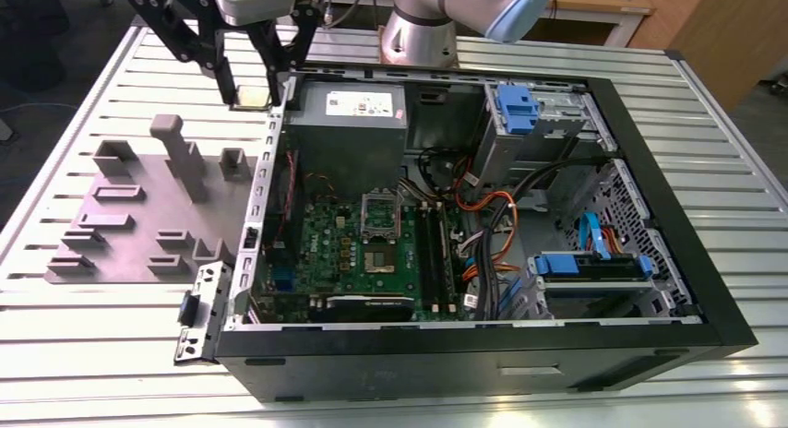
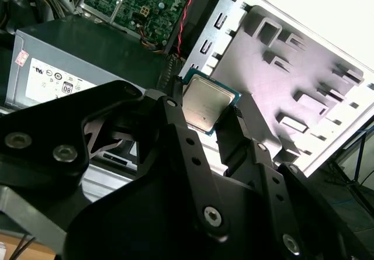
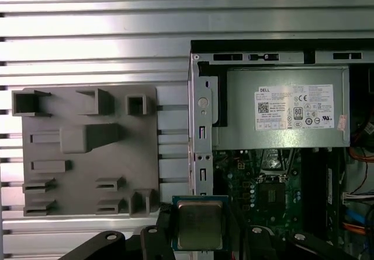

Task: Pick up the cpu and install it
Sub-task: 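Pick up the cpu and move it towards the insertion slot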

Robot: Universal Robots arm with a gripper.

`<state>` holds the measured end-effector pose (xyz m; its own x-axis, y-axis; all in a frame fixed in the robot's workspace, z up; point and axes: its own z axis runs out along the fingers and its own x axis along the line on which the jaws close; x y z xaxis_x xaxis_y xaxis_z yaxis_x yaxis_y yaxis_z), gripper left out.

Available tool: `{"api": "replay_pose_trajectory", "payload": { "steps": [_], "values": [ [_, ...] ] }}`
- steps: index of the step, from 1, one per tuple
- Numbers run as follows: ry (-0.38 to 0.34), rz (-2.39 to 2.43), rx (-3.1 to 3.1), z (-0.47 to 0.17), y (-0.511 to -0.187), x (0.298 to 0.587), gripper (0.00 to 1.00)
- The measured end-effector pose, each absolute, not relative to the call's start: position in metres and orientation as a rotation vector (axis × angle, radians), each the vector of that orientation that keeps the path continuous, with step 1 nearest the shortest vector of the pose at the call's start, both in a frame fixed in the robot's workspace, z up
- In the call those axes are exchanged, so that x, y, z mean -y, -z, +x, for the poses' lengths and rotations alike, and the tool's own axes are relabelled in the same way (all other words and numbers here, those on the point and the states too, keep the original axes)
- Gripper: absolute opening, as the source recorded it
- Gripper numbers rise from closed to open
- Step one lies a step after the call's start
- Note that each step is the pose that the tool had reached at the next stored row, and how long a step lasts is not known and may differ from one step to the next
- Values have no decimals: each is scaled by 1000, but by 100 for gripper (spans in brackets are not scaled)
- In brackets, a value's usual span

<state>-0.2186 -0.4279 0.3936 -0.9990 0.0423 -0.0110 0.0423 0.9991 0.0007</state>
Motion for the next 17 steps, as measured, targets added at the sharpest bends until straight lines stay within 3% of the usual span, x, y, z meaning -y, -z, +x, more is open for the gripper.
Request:
{"api": "replay_pose_trajectory", "payload": {
  "steps": [17],
  "values": [
    [-1,66,-3130,-205,-393,433,47]
  ]
}}
